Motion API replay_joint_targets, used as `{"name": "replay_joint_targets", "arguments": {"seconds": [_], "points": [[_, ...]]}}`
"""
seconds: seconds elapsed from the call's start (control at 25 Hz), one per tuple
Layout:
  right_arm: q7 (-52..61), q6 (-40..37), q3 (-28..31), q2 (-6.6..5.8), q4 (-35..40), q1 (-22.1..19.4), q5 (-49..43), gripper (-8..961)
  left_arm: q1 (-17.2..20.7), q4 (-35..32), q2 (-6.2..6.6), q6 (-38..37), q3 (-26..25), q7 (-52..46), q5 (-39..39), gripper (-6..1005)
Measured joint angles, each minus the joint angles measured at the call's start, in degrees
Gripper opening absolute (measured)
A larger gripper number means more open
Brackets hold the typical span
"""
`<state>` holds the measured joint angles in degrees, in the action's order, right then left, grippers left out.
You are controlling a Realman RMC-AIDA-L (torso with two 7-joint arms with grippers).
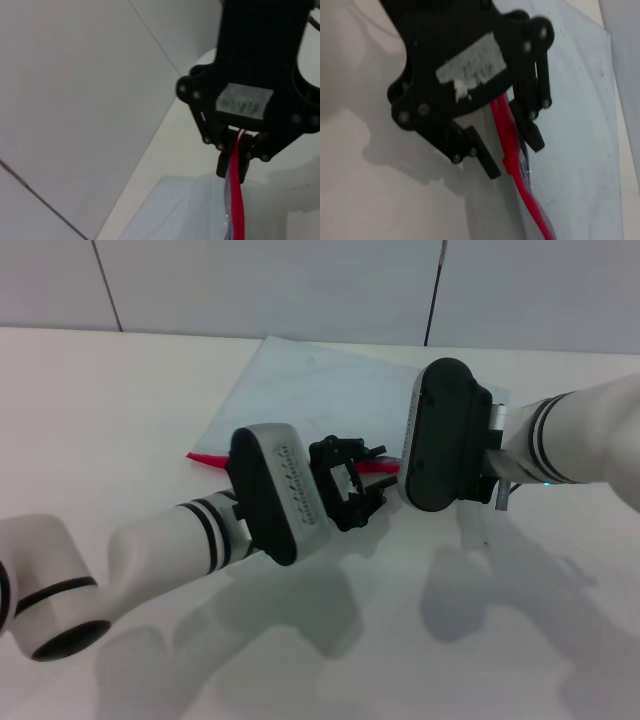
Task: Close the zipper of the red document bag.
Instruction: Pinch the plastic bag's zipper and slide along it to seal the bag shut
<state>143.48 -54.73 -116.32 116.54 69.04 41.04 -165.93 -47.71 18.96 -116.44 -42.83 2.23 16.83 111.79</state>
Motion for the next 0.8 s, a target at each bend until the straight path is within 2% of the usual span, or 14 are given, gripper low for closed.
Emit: {"name": "replay_joint_targets", "arguments": {"seconds": [0.16,0.4,0.56,0.8], "points": [[0.02,0.0,0.15,0.0,-0.22,0.27,0.0,46,0.34,2.42,-0.01,2.22,-4.37,7.6,-0.01,354],[0.07,-0.01,0.3,0.0,-1.15,0.41,-0.01,46,2.84,6.29,0.03,3.03,-10.77,18.94,-0.01,354],[0.14,-0.02,0.31,0.0,-1.31,0.47,-0.01,46,3.92,7.57,0.05,3.0,-12.19,23.09,0.01,354],[0.14,-0.03,0.25,0.0,-1.36,0.55,-0.01,46,4.21,7.6,0.08,2.66,-12.22,24.22,0.45,354]]}}
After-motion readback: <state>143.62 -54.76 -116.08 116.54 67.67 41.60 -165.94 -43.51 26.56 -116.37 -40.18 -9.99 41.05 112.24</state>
